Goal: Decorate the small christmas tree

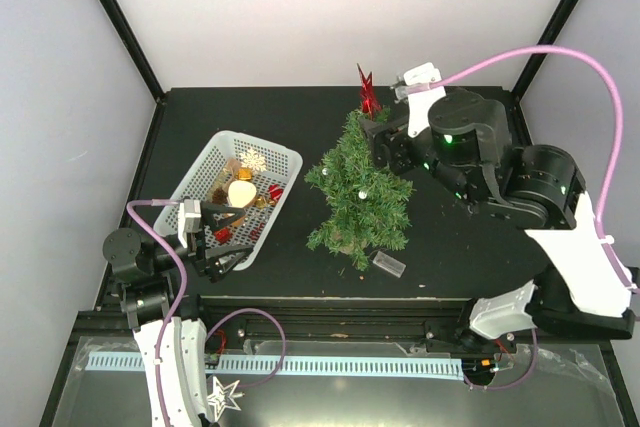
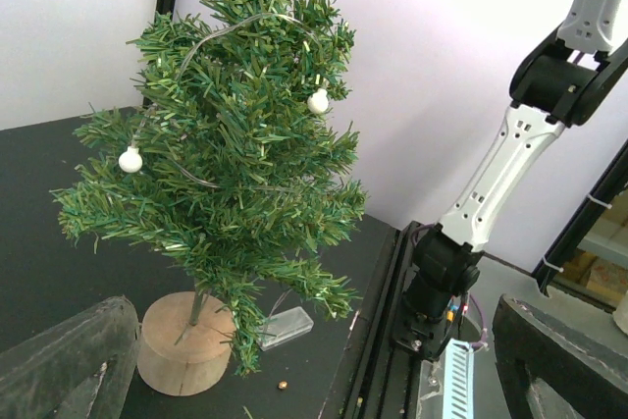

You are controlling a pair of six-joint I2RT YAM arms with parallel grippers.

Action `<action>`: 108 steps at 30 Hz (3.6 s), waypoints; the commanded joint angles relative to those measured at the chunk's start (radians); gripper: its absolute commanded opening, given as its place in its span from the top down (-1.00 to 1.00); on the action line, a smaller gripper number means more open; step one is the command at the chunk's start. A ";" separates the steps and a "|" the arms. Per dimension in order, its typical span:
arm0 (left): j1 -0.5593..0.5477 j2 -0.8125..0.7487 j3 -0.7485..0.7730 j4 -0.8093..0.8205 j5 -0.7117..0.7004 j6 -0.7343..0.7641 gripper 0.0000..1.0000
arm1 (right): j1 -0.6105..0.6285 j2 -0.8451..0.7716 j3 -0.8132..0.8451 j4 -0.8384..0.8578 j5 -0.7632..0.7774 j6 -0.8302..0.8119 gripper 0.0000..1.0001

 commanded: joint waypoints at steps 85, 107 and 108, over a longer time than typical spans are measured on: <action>-0.111 1.306 0.432 -0.414 -1.256 1.064 0.01 | 0.280 -0.346 -1.288 1.000 -0.500 0.108 -0.64; -0.110 1.398 0.442 -0.379 -1.244 1.059 -0.12 | 0.281 -0.365 -1.256 0.971 -0.473 0.113 -0.64; -0.110 1.400 0.445 -0.380 -1.243 1.057 -0.05 | 0.281 -0.363 -1.256 0.973 -0.473 0.113 -0.64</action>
